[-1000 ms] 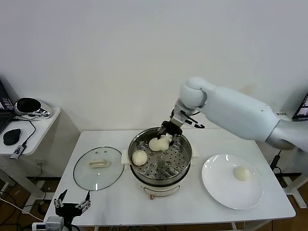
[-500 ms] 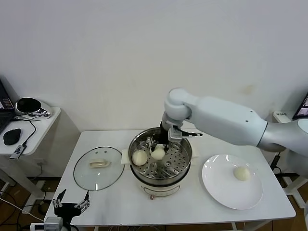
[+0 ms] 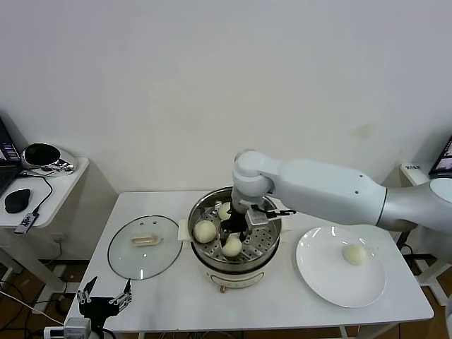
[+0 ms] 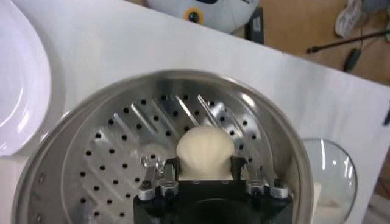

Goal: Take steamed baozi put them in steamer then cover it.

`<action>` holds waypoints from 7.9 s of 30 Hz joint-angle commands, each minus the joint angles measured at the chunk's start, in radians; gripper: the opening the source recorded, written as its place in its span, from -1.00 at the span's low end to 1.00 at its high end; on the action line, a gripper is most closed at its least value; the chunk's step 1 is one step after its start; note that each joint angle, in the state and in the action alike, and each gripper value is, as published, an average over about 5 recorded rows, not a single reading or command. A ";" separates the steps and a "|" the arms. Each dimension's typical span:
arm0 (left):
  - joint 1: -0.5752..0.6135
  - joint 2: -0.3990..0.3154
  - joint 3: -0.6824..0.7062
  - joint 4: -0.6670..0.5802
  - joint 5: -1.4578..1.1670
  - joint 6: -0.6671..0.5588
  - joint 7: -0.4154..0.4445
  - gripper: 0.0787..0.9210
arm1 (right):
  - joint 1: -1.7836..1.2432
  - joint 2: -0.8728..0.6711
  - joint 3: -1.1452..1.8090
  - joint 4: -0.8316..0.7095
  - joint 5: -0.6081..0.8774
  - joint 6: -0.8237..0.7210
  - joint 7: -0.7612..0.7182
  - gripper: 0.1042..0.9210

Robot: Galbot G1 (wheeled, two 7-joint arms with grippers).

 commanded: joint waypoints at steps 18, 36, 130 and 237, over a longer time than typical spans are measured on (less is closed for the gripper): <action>0.001 0.000 0.002 -0.012 -0.001 0.001 0.002 0.77 | 0.060 -0.028 0.026 -0.009 0.110 -0.140 -0.063 0.68; 0.006 0.008 0.020 -0.037 -0.016 0.010 0.013 0.77 | 0.115 -0.547 0.142 0.026 0.405 -1.124 -0.219 0.76; 0.013 0.020 -0.002 0.018 -0.005 0.025 0.017 0.77 | -0.637 -0.449 0.723 -0.372 -0.086 -0.846 -0.042 0.26; -0.036 0.057 -0.004 -0.013 -0.063 -0.009 -0.027 0.77 | 0.154 -0.397 0.136 0.008 0.854 -1.188 0.194 0.76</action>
